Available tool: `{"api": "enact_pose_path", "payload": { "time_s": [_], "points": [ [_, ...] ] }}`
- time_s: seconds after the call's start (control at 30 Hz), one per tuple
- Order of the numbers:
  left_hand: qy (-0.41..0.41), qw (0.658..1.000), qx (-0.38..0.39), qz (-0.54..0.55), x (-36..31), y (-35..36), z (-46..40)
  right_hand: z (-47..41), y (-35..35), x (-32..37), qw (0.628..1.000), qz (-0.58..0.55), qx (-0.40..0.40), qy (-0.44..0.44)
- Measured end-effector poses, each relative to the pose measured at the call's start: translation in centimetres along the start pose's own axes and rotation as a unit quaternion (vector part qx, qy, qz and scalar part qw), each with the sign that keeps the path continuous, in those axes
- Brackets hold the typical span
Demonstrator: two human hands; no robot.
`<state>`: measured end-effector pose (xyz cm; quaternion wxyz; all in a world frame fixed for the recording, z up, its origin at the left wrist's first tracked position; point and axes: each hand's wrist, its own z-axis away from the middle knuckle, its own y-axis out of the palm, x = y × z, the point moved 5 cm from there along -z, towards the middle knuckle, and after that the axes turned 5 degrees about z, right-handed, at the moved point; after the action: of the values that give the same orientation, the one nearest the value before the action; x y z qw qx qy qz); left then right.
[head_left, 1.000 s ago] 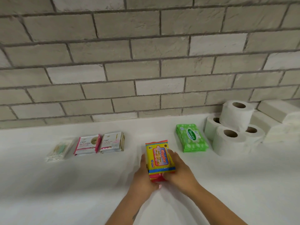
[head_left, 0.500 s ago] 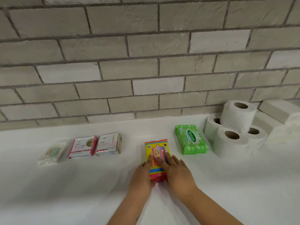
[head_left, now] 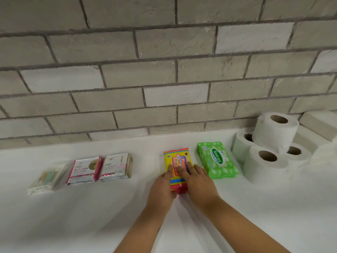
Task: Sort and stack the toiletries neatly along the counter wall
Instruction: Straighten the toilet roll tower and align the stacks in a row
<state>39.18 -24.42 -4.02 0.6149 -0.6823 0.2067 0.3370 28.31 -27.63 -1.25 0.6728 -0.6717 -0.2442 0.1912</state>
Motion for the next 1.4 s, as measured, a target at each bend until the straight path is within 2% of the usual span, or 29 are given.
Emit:
{"api": "enact_pose_path", "payload": {
  "time_s": [0.57, 0.73, 0.83, 0.9, 0.97, 1.07, 1.17, 1.3, 1.4],
  "points": [
    [-0.008, 0.999, 0.008, -0.044, -0.3, -0.3, -2.0, -2.0, 0.4, -0.8, 1.0, -0.011, 0.022, 0.017],
    [-0.009, 1.0, 0.014, 0.01, -0.7, -0.9, -1.4, -1.8, 0.3, -0.9, 0.999, 0.011, 0.034, 0.025],
    [-0.025, 0.994, 0.014, 0.105, -0.1, -1.6, -0.8, -1.7, 0.3, -0.9, 0.998, 0.029, 0.037, 0.034],
    [-0.004, 0.995, 0.019, 0.099, -0.1, -2.3, -0.2, -1.6, 0.1, -0.6, 0.998, 0.027, 0.039, 0.038],
    [-0.019, 0.995, 0.002, 0.096, 0.6, -3.3, 0.5, -1.4, -0.4, -0.1, 0.999, 0.014, 0.025, 0.038],
    [-0.052, 0.99, -0.083, 0.1, 2.3, -5.6, 1.0, -1.1, -2.3, 1.9, 0.998, -0.038, -0.053, 0.015],
    [-0.046, 0.977, -0.169, 0.124, 3.4, -8.9, 1.6, -0.9, -3.8, 4.2, 0.981, -0.141, -0.134, 0.019],
    [-0.075, 0.962, -0.245, 0.092, 6.3, -13.8, 1.9, -1.7, -3.5, 7.2, 0.955, -0.266, -0.121, 0.046],
    [-0.131, 0.963, -0.227, 0.062, 8.8, -16.4, 1.5, -3.0, -2.3, 9.1, 0.93, -0.352, -0.081, 0.062]
  ]
}}
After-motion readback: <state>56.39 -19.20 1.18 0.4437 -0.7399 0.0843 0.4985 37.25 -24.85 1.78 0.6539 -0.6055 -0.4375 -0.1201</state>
